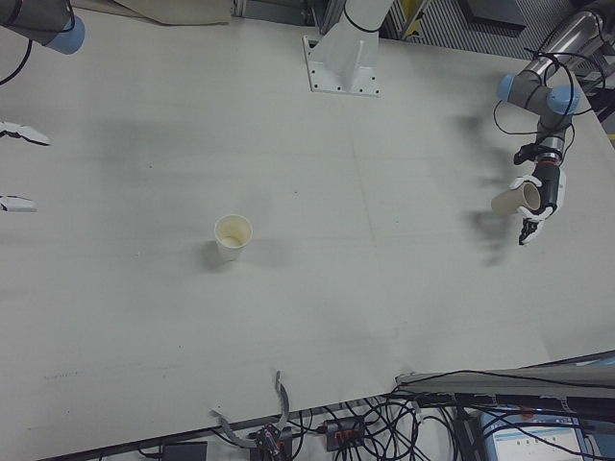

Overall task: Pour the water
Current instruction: 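Lift the held cup with the left hand and raise it upward, then reach the right hand to the other white cup and grasp it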

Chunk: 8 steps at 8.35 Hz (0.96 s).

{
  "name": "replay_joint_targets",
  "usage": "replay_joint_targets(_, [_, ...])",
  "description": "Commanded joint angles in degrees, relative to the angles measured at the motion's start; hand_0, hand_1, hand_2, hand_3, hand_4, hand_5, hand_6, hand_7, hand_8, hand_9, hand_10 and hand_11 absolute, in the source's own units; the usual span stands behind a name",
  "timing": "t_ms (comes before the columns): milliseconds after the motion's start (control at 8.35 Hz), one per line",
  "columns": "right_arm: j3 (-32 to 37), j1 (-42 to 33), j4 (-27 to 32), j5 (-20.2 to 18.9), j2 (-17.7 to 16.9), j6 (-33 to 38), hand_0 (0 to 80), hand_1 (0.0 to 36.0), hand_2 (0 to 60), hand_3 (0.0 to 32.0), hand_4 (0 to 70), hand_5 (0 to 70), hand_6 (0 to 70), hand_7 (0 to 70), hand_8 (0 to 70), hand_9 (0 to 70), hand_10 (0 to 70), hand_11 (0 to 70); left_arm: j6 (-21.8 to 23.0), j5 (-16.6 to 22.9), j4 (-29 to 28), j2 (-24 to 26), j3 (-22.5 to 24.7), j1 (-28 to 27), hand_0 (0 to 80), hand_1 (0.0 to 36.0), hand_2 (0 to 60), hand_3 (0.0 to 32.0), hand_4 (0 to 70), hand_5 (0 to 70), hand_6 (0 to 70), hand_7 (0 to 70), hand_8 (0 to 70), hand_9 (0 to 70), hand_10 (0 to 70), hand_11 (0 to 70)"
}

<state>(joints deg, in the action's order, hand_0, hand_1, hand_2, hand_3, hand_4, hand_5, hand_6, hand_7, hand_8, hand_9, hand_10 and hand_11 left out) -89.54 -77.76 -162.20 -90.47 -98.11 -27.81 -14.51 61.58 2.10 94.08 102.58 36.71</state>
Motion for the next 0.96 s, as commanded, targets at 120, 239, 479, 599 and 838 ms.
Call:
replay_joint_targets(120, [6.9,24.1,1.6,14.4,8.8,-9.1,41.9,11.9,17.9,0.0,12.3,5.7,0.1,0.0,0.0,0.0,0.0,0.0,2.9,-0.2,1.4,1.0,-0.1,0.6,44.6,36.0,60.0,0.0,38.9,70.0,8.7,18.7,7.9,13.0,4.6,8.1])
replay_joint_targets(239, [9.8,29.9,1.7,19.0,11.6,-9.3,42.3,12.4,15.1,0.0,3.0,2.0,0.0,0.0,0.0,0.0,0.0,0.0,2.9,-0.2,1.3,0.9,-0.3,0.6,44.7,36.0,60.0,0.0,38.7,70.0,8.5,18.4,7.9,12.9,4.6,8.1])
replay_joint_targets(479, [8.9,32.1,1.6,23.4,11.5,-9.1,42.6,12.5,12.1,0.0,0.0,0.0,0.0,0.0,0.0,0.0,0.0,0.0,2.9,-0.2,1.1,0.9,-0.4,0.6,44.4,36.0,60.0,0.0,38.8,70.0,8.7,18.6,8.1,13.3,4.8,8.4])
replay_joint_targets(599, [6.8,32.0,1.5,23.2,10.5,-9.4,42.7,12.4,11.0,1.0,0.0,0.0,0.0,0.0,0.0,0.0,0.0,0.0,2.9,-0.2,1.1,1.0,-0.3,0.7,44.7,36.0,60.0,0.0,39.1,70.0,8.8,18.8,8.1,13.3,4.7,8.2])
replay_joint_targets(838, [6.5,33.4,0.8,23.5,10.4,-11.0,42.3,11.8,10.1,2.2,0.0,0.0,0.0,0.0,0.0,0.0,0.0,0.0,2.9,-0.2,1.1,1.3,-0.2,0.7,44.9,36.0,60.0,0.0,39.2,70.0,9.0,19.4,8.3,13.5,4.8,8.3])
